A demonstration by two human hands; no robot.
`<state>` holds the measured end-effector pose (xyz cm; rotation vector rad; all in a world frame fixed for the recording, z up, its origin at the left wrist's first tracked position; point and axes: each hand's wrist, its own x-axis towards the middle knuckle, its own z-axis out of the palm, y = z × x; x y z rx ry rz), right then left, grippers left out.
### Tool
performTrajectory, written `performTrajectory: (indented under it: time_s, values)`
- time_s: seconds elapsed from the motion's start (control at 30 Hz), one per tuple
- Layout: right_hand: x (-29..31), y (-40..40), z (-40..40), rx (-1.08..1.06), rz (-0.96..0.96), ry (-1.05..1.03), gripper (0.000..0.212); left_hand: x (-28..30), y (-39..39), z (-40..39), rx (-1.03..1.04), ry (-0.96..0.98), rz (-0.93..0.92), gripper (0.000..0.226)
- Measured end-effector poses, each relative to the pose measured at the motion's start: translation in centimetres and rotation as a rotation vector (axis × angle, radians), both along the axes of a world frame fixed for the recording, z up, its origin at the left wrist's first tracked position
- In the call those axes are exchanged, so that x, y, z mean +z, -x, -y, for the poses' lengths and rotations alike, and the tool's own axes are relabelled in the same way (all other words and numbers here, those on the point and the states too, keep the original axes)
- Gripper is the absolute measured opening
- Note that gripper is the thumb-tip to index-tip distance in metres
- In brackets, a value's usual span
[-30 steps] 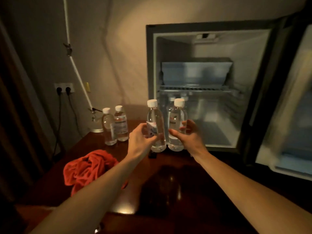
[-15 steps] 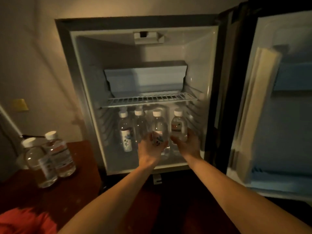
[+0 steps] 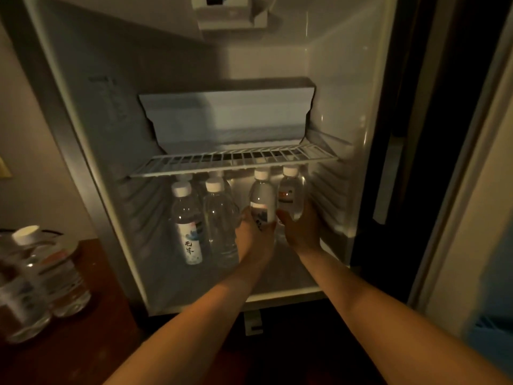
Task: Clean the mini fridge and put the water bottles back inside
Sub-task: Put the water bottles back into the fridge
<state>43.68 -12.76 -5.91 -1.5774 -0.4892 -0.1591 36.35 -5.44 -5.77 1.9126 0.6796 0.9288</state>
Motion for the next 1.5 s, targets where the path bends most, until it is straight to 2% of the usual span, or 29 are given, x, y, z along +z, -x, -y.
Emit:
performTrajectory:
  time_s: [0.2,0.33,0.43,0.57,0.63,0.73,0.8,0.83,0.9,1.0,1.1,1.17,1.23,1.37,1.5]
  values:
    - [-0.1,-1.3,-0.9,-0.052,0.078,0.020,0.032,-0.3,-2.3,-0.7,-0.021,0.024,0.003,0.046]
    - [-0.1,-1.4,-0.7,-0.042,0.108,0.023,0.037,-0.7,-2.6,-1.0,-0.053,0.038,0.008,0.047]
    - [0.1,-1.1,-0.3,-0.035,0.124,0.132,0.043,-1.1,-1.9,-0.8,-0.067,0.053,-0.085,0.048]
    - [0.0,0.4,0.8,-0.086,-0.087,0.248,0.038,-1.4,0.5,0.2,-0.144,0.003,-0.115,0.056]
    - [-0.3,1.7,1.8,-0.080,-0.090,0.383,0.036,-1.3,2.4,0.9,-0.173,-0.033,-0.135,0.052]
    - [-0.6,4.9,3.6,-0.023,0.023,0.640,0.045,-0.6,6.4,2.0,-0.198,-0.189,-0.147,0.042]
    - [-0.7,7.6,4.6,0.065,0.030,0.570,0.052,-0.2,9.7,2.1,-0.252,-0.320,-0.156,0.032]
    - [-0.5,9.0,4.9,0.094,0.073,0.542,0.052,-0.1,11.4,2.0,-0.253,-0.332,-0.184,0.033]
    - [-0.1,11.6,5.1,0.143,0.270,0.653,0.051,0.3,14.8,1.5,-0.191,-0.340,-0.301,0.040]
    - [-0.1,15.0,5.1,0.267,0.511,0.893,0.070,0.7,19.7,0.5,-0.070,-0.608,-0.547,0.043]
    - [-0.3,18.1,4.9,0.286,0.668,1.085,0.080,0.4,24.5,-1.0,0.017,-0.867,-0.658,0.055]
    - [-0.3,20.4,4.1,0.288,0.788,1.116,0.077,-0.1,27.6,-2.3,0.057,-0.871,-0.706,0.063]
    - [-0.2,22.5,2.8,0.328,0.830,1.127,0.076,-0.5,30.4,-3.5,0.103,-0.842,-0.745,0.067]
    - [-0.4,26.3,-0.9,0.447,0.786,1.067,0.077,-0.9,35.4,-6.3,0.204,-0.815,-0.796,0.068]
    - [-0.5,29.1,-4.9,0.537,0.763,0.993,0.076,-0.6,39.2,-9.8,0.281,-0.700,-0.780,0.069]
